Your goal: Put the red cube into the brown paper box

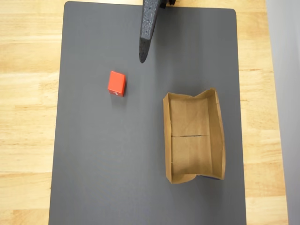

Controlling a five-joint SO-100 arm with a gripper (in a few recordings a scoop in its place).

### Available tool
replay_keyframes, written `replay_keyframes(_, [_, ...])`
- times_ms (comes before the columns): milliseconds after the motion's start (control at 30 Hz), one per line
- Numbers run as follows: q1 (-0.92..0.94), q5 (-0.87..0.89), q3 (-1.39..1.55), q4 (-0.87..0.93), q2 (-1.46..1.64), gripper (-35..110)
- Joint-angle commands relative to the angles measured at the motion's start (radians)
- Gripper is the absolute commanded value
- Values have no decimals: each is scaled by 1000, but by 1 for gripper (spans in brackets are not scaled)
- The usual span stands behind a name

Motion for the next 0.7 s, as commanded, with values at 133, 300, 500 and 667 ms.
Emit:
replay_keyframes(133, [78,-3,-193,127,-256,41])
replay_keyframes(300, [138,-2,-316,225,-417,42])
replay_keyframes(500, [210,-26,-405,238,-558,42])
replay_keyframes(667, [242,-55,-471,236,-730,41])
